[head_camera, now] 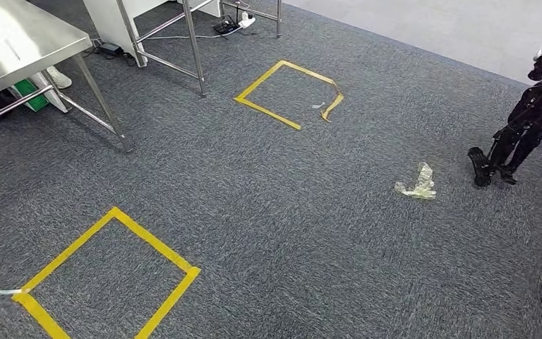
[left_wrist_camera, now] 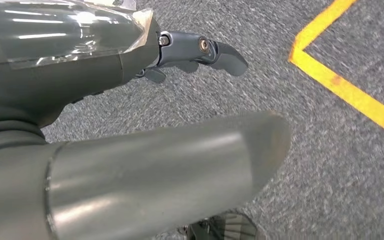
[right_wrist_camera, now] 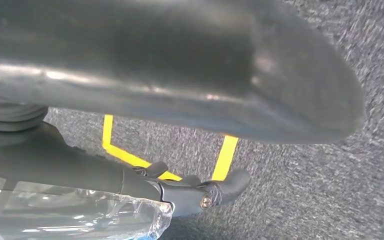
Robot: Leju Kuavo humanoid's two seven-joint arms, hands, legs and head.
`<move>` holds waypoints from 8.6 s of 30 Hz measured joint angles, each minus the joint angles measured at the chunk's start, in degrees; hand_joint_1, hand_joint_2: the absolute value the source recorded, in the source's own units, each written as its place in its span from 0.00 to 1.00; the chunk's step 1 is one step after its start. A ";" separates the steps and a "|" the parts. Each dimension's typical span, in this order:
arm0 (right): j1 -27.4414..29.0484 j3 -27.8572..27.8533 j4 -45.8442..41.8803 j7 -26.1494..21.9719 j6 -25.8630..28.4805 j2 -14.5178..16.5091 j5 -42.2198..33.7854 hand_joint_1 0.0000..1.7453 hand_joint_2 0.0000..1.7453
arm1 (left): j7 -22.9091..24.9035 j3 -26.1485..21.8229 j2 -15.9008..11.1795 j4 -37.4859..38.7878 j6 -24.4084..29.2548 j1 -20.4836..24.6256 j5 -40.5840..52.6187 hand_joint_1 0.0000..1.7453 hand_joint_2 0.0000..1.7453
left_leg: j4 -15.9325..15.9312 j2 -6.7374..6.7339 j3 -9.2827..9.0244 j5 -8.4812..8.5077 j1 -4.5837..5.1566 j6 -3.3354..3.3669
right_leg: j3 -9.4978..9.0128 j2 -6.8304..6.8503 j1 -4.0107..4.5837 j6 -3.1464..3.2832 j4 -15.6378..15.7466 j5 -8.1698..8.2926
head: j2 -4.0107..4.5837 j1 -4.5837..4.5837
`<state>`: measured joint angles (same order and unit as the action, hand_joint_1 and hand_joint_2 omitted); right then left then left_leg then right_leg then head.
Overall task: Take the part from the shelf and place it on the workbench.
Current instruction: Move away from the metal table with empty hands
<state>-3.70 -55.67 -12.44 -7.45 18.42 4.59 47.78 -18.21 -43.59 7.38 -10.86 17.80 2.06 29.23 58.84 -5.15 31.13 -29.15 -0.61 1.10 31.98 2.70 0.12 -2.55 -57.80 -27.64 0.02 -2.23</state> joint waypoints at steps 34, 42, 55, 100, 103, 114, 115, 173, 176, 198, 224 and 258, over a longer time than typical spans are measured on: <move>0.45 -0.05 0.16 0.38 0.28 0.82 -1.37 0.00 0.00 | 0.38 0.15 0.08 0.02 -0.68 0.34 1.30 0.00 0.00 | 3.63 2.42 0.85 -3.17 -0.41 -0.88 | -0.57 -1.78 -0.93 1.78 0.99 1.32 | 0.00 -0.22; 0.49 -0.09 0.16 0.39 0.35 0.94 -1.46 0.00 0.00 | 0.49 0.16 0.02 0.01 -0.64 0.12 1.65 0.00 0.00 | 4.74 6.97 2.44 -1.04 -1.39 -1.66 | -0.34 -6.55 -0.87 1.76 -0.01 0.95 | 0.00 0.22; 0.69 -0.09 0.17 0.15 0.33 1.15 -1.17 0.00 0.00 | 0.86 0.18 -0.06 -0.07 -0.60 0.23 1.70 0.00 0.00 | 0.34 2.74 0.63 0.24 -0.60 1.36 | 7.66 -2.95 -1.08 -0.95 -14.40 -4.90 | 0.00 -1.46; 0.43 0.00 0.20 0.11 -0.21 0.83 0.79 0.00 0.00 | 1.21 -0.81 -0.42 -0.04 -0.86 -0.39 0.14 0.00 0.00 | 15.42 5.29 7.78 -6.40 -0.56 -1.14 | -0.51 -4.37 -0.70 2.48 0.02 0.60 | 0.00 0.32; 0.44 0.01 0.20 -0.01 -0.41 0.81 0.85 0.00 0.00 | 1.22 -0.86 -0.66 0.02 -0.89 -0.44 0.00 0.00 0.00 | 5.11 6.82 3.41 -0.21 -0.65 -0.77 | -0.75 -6.14 -0.54 2.22 -0.12 0.44 | 0.00 0.44; 0.51 0.02 0.43 -0.44 -0.28 0.46 0.34 0.00 0.00 | 0.63 -0.87 -0.87 0.39 -0.74 -0.36 0.15 0.00 0.00 | -0.59 3.83 1.06 1.70 -0.18 1.92 | 8.41 -3.45 -0.82 0.28 -16.47 -6.67 | 0.00 0.12; 0.63 0.02 0.45 -0.43 -0.19 0.46 0.20 0.00 0.00 | 0.58 -0.86 -0.84 0.45 -0.70 -0.36 0.27 0.00 0.00 | -0.59 3.34 1.05 1.65 -0.17 1.89 | 8.62 -3.33 -0.94 -0.16 -16.72 -6.42 | 0.00 0.10; 0.68 -0.02 -0.09 0.76 -1.19 1.19 0.65 0.00 0.00 | 1.00 -0.85 0.17 -0.13 -1.10 -0.67 0.60 0.00 0.00 | -0.98 4.90 0.77 1.88 -0.37 1.59 | 3.82 -4.29 -0.63 0.70 -8.70 -4.49 | 0.00 0.83; 0.65 -0.02 -0.09 0.76 -1.51 1.13 0.56 0.00 0.00 | 0.98 -0.85 0.12 -0.13 -1.19 -0.81 0.61 0.00 0.00 | -0.95 3.16 0.79 1.74 -0.27 1.70 | 7.93 -3.34 -0.81 0.23 -16.75 -7.22 | 0.00 0.74; 0.59 -0.08 -0.01 0.23 -2.07 0.93 -0.54 0.00 0.00 | 0.27 -0.76 -0.52 0.02 -1.95 -0.86 1.13 0.00 0.00 | -0.81 9.05 0.31 1.27 -0.27 -0.25 | -0.65 -8.70 -0.58 1.34 0.49 0.33 | 0.00 1.30; 0.55 -1.11 0.33 0.26 -2.18 0.90 -2.10 0.00 0.00 | 0.02 -0.55 -0.44 0.07 -2.09 -0.06 2.01 0.00 0.00 | 9.45 5.78 3.94 -3.34 -0.64 -1.55 | -1.43 -5.84 -1.50 1.81 1.05 0.76 | 0.00 1.37; 0.48 -0.40 0.48 0.66 -1.25 0.86 1.78 0.00 0.00 | 0.44 -0.23 -0.89 0.10 -2.48 -0.02 2.09 0.00 0.00 | -2.90 3.68 -1.34 1.77 -0.26 -0.76 | -1.81 -2.22 -0.84 0.31 0.89 -0.07 | 0.00 0.99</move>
<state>-3.23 -56.07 -11.96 -6.79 17.17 5.45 49.56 -17.77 -43.82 6.49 -10.76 15.32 2.04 31.32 55.94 -1.47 29.78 -27.37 -0.87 0.35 30.17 0.49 -0.71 -2.24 -56.91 -27.71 0.02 -1.23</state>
